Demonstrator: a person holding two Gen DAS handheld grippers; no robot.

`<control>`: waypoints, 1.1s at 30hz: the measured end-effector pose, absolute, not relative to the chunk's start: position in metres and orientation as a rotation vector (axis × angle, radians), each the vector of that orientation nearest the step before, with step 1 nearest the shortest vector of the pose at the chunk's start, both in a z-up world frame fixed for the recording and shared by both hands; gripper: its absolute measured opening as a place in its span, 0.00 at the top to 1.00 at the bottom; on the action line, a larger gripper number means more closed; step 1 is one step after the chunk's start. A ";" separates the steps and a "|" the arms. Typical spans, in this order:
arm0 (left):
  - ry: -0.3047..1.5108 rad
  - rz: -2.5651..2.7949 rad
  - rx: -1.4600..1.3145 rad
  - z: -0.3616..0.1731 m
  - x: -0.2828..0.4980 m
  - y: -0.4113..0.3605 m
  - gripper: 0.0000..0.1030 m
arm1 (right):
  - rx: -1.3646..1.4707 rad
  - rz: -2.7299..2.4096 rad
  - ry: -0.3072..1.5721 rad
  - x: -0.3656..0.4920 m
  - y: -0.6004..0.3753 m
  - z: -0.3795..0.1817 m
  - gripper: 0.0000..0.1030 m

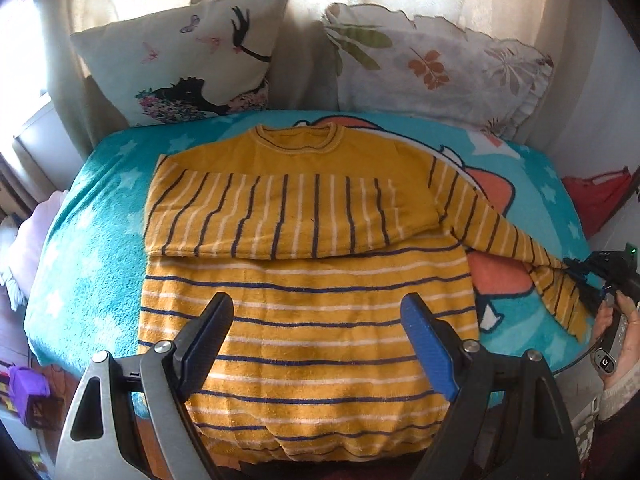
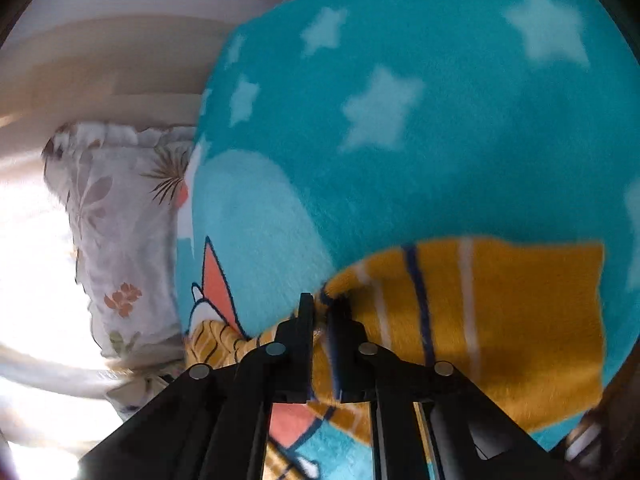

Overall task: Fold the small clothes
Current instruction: 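Carry the sleeve across the sweater body with the right gripper and release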

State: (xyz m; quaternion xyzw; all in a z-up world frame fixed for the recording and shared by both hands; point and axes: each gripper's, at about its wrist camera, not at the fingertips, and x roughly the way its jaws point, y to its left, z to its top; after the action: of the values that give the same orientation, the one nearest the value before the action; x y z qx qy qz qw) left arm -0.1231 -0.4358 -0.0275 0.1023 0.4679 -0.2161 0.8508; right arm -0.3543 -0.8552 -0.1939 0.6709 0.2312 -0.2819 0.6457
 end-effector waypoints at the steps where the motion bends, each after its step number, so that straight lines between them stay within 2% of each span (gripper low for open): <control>1: 0.981 -0.450 0.208 -0.025 -0.123 -0.435 0.18 | 1.471 -0.628 0.532 -0.349 -0.861 -0.183 0.94; 6: 0.955 -0.462 0.209 -0.017 -0.126 -0.441 0.18 | 1.156 -0.448 0.384 -0.335 -0.873 -0.082 0.94; 9: 0.959 -0.473 0.220 -0.020 -0.128 -0.447 0.18 | 1.067 -0.378 0.346 -0.341 -0.865 -0.052 0.94; 12: 0.985 -0.469 0.223 -0.026 -0.126 -0.448 0.18 | 1.116 -0.362 0.381 -0.354 -0.856 -0.083 0.94; 17: 1.029 -0.450 0.230 -0.036 -0.120 -0.450 0.18 | 1.363 -0.493 0.550 -0.393 -0.850 -0.202 0.92; 18: 1.032 -0.452 0.236 -0.037 -0.120 -0.452 0.18 | 1.374 -0.517 0.563 -0.399 -0.849 -0.212 0.98; 21: 1.052 -0.473 0.260 -0.044 -0.122 -0.460 0.18 | 1.281 -0.578 0.578 -0.407 -0.848 -0.203 0.92; 23: 1.065 -0.485 0.271 -0.048 -0.123 -0.464 0.18 | 1.120 -0.610 0.653 -0.398 -0.842 -0.183 0.61; 24: 1.067 -0.486 0.275 -0.049 -0.124 -0.465 0.18 | 1.060 -0.613 0.676 -0.395 -0.840 -0.175 0.56; 30: 1.076 -0.458 0.252 -0.050 -0.119 -0.457 0.18 | 0.613 -0.466 0.776 -0.360 -0.779 -0.127 0.48; 33: 1.097 -0.448 0.238 -0.053 -0.116 -0.452 0.18 | 0.389 -0.362 0.877 -0.332 -0.739 -0.131 0.46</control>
State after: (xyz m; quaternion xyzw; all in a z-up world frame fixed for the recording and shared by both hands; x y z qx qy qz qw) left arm -0.1164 -0.4523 -0.0526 0.1117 0.5156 -0.2107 0.8230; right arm -0.3324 -0.7392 -0.1312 0.1859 0.4197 -0.1733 0.8714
